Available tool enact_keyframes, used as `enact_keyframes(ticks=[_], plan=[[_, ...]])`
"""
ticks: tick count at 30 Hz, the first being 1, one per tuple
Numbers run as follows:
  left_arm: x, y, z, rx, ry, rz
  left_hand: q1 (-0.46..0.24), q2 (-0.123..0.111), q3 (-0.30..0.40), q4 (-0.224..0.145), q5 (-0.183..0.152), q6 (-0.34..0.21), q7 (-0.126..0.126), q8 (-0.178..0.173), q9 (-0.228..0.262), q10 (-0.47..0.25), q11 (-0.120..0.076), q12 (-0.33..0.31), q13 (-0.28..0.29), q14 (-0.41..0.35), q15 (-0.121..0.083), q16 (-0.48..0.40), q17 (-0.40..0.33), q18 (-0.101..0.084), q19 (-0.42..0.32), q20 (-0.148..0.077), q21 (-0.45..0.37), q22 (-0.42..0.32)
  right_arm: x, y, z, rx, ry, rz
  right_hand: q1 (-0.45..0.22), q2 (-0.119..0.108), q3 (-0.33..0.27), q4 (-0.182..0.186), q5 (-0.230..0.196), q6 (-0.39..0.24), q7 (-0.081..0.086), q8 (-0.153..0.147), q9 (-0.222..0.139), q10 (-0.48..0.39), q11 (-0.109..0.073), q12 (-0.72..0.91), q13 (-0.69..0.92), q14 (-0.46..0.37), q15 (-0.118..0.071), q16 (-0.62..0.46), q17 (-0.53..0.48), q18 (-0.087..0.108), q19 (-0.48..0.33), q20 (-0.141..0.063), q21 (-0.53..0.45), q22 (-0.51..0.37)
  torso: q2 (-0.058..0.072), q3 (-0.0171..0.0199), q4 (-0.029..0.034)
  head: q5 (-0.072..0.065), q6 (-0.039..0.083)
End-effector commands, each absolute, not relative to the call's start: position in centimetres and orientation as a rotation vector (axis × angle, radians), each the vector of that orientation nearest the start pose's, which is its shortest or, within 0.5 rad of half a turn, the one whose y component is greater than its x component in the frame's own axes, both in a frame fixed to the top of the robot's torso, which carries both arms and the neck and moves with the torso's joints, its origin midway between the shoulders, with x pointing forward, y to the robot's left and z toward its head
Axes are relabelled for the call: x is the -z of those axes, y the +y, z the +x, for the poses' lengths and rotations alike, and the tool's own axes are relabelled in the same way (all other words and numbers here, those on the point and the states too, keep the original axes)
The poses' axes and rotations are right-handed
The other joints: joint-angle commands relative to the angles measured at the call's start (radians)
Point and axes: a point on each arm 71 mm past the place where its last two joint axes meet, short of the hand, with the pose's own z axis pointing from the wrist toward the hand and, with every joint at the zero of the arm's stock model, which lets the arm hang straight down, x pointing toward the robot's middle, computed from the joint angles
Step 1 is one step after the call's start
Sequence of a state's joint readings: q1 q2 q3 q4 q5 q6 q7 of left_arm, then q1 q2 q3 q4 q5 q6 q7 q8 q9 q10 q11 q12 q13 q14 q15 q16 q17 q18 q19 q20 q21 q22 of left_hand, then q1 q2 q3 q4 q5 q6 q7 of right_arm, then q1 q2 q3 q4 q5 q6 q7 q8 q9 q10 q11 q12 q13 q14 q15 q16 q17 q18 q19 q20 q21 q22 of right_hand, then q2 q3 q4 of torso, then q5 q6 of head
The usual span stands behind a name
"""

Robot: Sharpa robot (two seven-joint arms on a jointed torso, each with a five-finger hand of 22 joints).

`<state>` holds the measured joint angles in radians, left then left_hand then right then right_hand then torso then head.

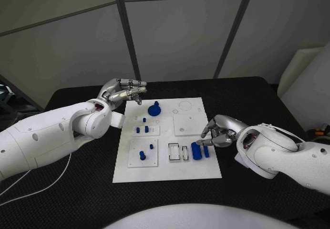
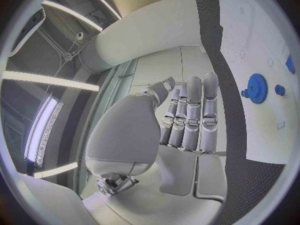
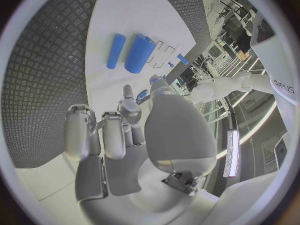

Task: Assemble the parts on the task board

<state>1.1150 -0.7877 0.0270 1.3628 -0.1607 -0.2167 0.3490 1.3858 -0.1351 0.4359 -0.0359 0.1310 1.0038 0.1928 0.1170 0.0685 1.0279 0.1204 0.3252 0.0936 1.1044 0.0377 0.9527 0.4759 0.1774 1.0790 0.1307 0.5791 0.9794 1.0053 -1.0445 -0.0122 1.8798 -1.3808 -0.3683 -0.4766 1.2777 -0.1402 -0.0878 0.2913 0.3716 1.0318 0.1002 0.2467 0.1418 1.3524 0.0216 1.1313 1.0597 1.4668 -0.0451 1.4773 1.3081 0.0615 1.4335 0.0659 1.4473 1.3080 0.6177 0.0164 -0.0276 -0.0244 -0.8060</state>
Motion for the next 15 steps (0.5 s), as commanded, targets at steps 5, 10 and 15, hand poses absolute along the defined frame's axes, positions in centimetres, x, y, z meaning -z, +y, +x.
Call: enact_keyframes(ticks=[5,10,15], plan=[[20.8,22.5,50.7,1.493,1.487,-1.032,-0.007,0.006,-0.008,0.002,0.001,-0.006,0.000,0.007,0.000,-0.007,0.001,0.006,0.001,-0.003,0.002,0.005,-0.003,0.005,-0.004,0.004,-0.007,-0.002,24.5,-21.1,37.9,-0.463,1.975,0.163,-0.011,0.010,-0.023,0.001,-0.008,-0.010,0.002,0.014,0.005,0.003,0.000,0.013,0.019,0.060,0.000,0.004,0.028,-0.016,0.002,0.002,0.005,0.093,0.001,-0.0018,-0.0003,0.005,-0.002],[20.8,22.6,50.7,1.492,1.487,-1.033,-0.009,0.006,-0.009,0.003,0.001,-0.006,0.000,0.007,0.000,-0.007,0.001,0.006,0.001,-0.003,0.002,0.006,-0.004,0.005,-0.004,0.005,-0.007,-0.003,25.1,-20.6,37.5,-0.466,1.988,0.146,-0.014,0.011,-0.031,0.001,-0.010,-0.011,0.001,0.019,0.007,0.003,0.000,0.015,0.024,0.059,0.000,0.004,0.028,-0.016,0.002,0.002,0.005,0.093,0.002,-0.0015,0.0008,0.007,-0.003],[20.9,22.7,50.7,1.490,1.488,-1.034,-0.009,0.006,-0.009,0.003,0.001,-0.006,0.000,0.007,0.000,-0.007,0.001,0.006,0.001,-0.003,0.002,0.006,-0.004,0.005,-0.004,0.005,-0.007,-0.003,25.4,-20.2,37.4,-0.471,1.990,0.127,-0.017,0.013,-0.037,0.002,-0.011,-0.011,0.000,0.024,0.009,0.003,-0.001,0.016,0.028,0.059,0.000,0.004,0.028,-0.016,0.002,0.002,0.005,0.093,0.002,-0.0018,0.0004,0.008,-0.004]])
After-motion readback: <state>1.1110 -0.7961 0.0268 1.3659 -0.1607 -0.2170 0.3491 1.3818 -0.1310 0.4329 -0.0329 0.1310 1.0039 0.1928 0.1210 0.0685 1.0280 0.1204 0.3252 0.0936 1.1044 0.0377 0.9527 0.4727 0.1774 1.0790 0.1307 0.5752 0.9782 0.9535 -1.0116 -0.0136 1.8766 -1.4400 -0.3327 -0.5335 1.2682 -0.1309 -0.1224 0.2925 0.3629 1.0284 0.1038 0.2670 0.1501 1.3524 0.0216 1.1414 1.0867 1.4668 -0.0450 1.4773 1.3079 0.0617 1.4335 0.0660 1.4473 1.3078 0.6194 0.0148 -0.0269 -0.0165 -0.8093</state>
